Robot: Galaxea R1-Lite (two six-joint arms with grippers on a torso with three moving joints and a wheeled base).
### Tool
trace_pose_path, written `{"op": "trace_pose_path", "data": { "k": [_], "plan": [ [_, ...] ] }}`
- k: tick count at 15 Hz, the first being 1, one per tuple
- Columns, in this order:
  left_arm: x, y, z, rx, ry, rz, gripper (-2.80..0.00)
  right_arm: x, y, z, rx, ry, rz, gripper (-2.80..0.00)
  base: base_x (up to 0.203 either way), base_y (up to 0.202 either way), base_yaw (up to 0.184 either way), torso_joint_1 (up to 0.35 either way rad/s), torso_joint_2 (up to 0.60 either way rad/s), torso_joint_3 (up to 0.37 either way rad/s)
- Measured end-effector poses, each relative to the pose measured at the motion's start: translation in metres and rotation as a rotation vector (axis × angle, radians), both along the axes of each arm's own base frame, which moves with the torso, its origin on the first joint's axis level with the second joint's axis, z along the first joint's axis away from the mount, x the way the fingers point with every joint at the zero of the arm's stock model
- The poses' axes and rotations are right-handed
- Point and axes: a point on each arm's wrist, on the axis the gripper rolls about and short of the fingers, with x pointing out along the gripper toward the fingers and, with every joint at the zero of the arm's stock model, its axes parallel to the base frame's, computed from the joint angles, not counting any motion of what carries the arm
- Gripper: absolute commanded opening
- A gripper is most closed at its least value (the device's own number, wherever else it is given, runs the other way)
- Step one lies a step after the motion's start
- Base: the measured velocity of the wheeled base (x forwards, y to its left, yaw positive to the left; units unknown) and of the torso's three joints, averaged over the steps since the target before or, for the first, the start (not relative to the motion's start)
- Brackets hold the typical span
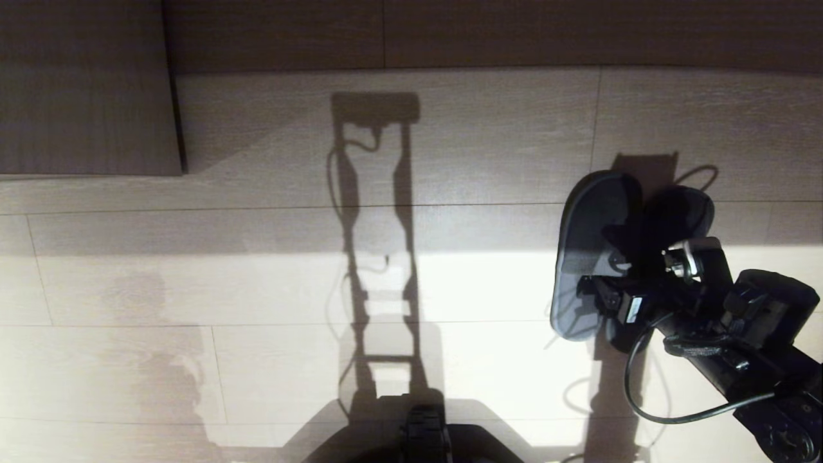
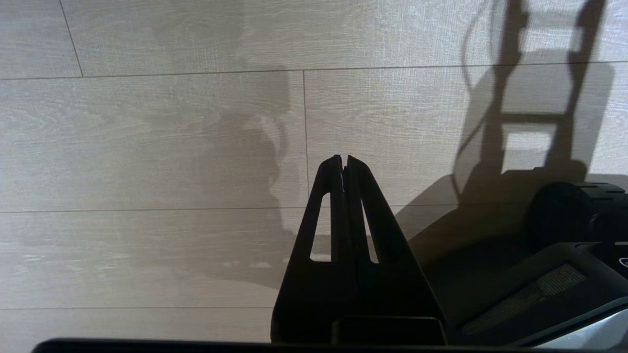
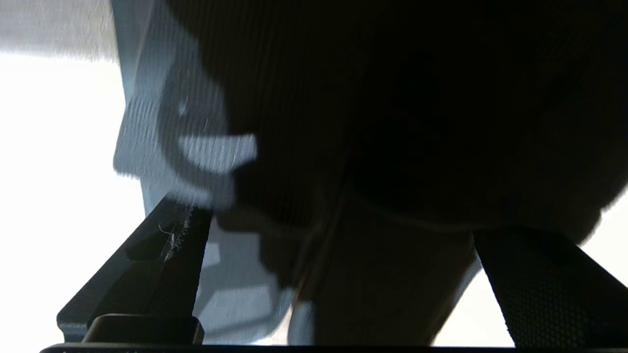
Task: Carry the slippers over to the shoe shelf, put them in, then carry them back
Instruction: Pick up the slippers on the floor
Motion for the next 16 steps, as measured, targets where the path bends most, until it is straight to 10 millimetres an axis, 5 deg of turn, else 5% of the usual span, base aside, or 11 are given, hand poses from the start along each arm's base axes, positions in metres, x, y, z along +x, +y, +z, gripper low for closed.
{"op": "trace_pose_path", "data": {
  "k": [11,12,13,16],
  "plan": [
    [0.0,0.0,0.0,-0.001,0.0,0.0,-2.8,0.016,0.003,0.017,-0.051,-0.094,0.048,0.0,0.0,0.0,0.0,0.0,0.0,0.0],
    [0.0,0.0,0.0,-0.001,0.0,0.001,-2.8,0.016,0.003,0.017,-0.051,-0.095,0.049,-2.4,0.0,0.0,0.0,0.0,0.0,0.0],
    [0.0,0.0,0.0,-0.001,0.0,0.0,-2.8,0.017,0.003,0.018,-0.049,-0.1,0.051,-2.8,0.0,0.0,0.0,0.0,0.0,0.0],
    [0.0,0.0,0.0,-0.001,0.0,0.0,-2.8,0.02,0.001,0.015,-0.064,-0.09,0.045,-2.8,0.0,0.0,0.0,0.0,0.0,0.0]
  ]
}}
